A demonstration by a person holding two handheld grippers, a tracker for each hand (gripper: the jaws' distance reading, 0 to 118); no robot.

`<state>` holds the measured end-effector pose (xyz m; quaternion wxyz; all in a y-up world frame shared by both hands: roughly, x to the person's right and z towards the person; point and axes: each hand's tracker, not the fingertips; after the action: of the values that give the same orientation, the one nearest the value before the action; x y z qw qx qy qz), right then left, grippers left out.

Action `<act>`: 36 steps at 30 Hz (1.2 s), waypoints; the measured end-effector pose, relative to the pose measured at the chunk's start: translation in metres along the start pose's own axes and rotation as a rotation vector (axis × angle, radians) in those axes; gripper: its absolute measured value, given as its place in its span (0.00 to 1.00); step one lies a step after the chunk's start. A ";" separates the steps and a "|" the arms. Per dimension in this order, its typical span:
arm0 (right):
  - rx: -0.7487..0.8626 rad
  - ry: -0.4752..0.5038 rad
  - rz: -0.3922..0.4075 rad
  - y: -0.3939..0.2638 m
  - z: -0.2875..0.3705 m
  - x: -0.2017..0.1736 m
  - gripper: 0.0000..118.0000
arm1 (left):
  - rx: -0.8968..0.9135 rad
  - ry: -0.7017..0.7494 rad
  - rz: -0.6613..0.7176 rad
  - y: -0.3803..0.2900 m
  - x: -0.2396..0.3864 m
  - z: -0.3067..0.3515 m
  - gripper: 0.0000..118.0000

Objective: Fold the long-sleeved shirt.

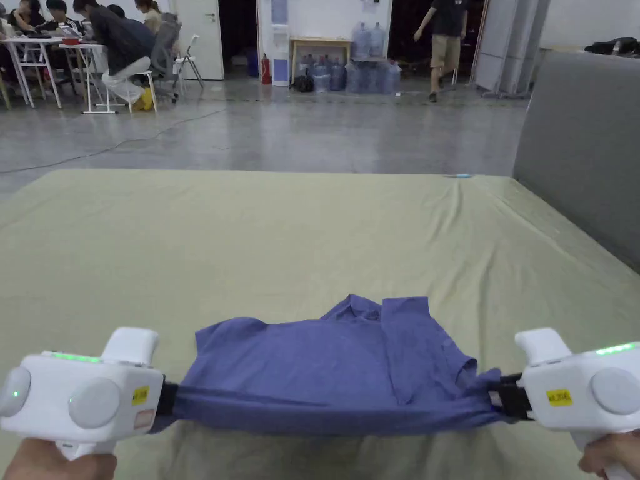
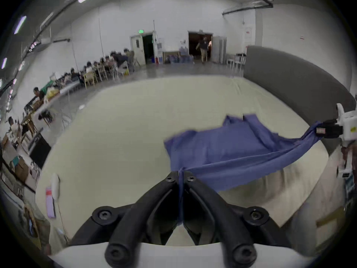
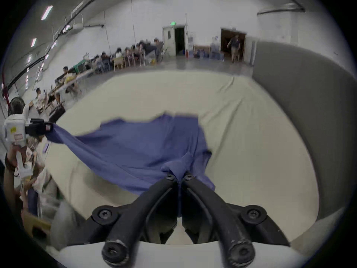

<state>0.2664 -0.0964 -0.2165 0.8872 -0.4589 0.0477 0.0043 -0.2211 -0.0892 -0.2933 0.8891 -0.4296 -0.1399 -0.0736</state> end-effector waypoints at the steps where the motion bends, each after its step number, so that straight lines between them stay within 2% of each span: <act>1: -0.061 0.008 0.037 -0.013 -0.008 -0.002 0.00 | -0.065 -0.003 -0.015 -0.018 -0.003 -0.012 0.00; 5: -0.236 0.045 0.121 -0.044 -0.023 -0.008 0.00 | -0.215 -0.054 -0.006 -0.067 -0.005 -0.026 0.00; 9: -0.394 0.092 0.210 -0.058 -0.028 -0.020 0.00 | -0.308 -0.043 -0.068 -0.089 -0.003 -0.028 0.00; 12: -0.375 0.076 0.215 -0.064 -0.034 -0.023 0.00 | -0.298 -0.066 -0.026 -0.092 -0.008 -0.032 0.00; 16: -0.295 0.051 0.124 -0.058 -0.032 -0.015 0.02 | -0.217 -0.076 0.043 -0.080 -0.015 -0.022 0.00; 17: -0.280 0.036 0.112 -0.056 -0.027 -0.013 0.18 | -0.207 -0.072 0.045 -0.076 -0.016 -0.015 0.16; 19: -0.237 0.032 0.105 -0.047 -0.010 -0.009 0.72 | -0.184 -0.067 0.050 -0.065 -0.022 0.000 0.81; 20: -0.196 0.035 0.096 -0.042 0.001 -0.007 0.85 | -0.133 -0.088 0.059 -0.057 -0.026 0.010 0.98; 24: -0.012 -0.006 -0.015 -0.008 0.034 0.003 0.85 | -0.008 -0.063 0.119 -0.025 -0.035 0.038 0.97; 25: 0.039 -0.010 -0.036 0.001 0.039 0.004 0.82 | 0.055 -0.060 0.131 -0.016 -0.033 0.043 0.94; 26: 0.076 -0.012 -0.045 0.008 0.042 0.003 0.70 | 0.094 -0.063 0.127 -0.009 -0.032 0.045 0.79; 27: 0.099 -0.027 -0.046 0.013 0.041 0.001 0.46 | 0.118 -0.062 0.121 -0.002 -0.030 0.041 0.57; 28: 0.104 -0.040 -0.059 0.017 0.033 -0.001 0.12 | 0.115 -0.049 0.114 0.005 -0.027 0.034 0.29; 29: 0.106 -0.046 -0.064 0.020 0.026 -0.002 0.00 | 0.121 -0.044 0.111 0.009 -0.020 0.028 0.04; 30: 0.100 -0.038 -0.059 0.021 0.019 -0.002 0.00 | 0.147 -0.043 0.115 0.012 -0.017 0.019 0.00; 36: 0.004 -0.033 -0.056 0.040 -0.042 0.002 0.00 | 0.110 -0.038 0.122 0.044 -0.011 -0.060 0.00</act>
<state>0.2626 -0.1077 -0.2732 0.8886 -0.4580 0.0202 -0.0132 -0.2095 -0.1082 -0.3650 0.9114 -0.3890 -0.1342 -0.0031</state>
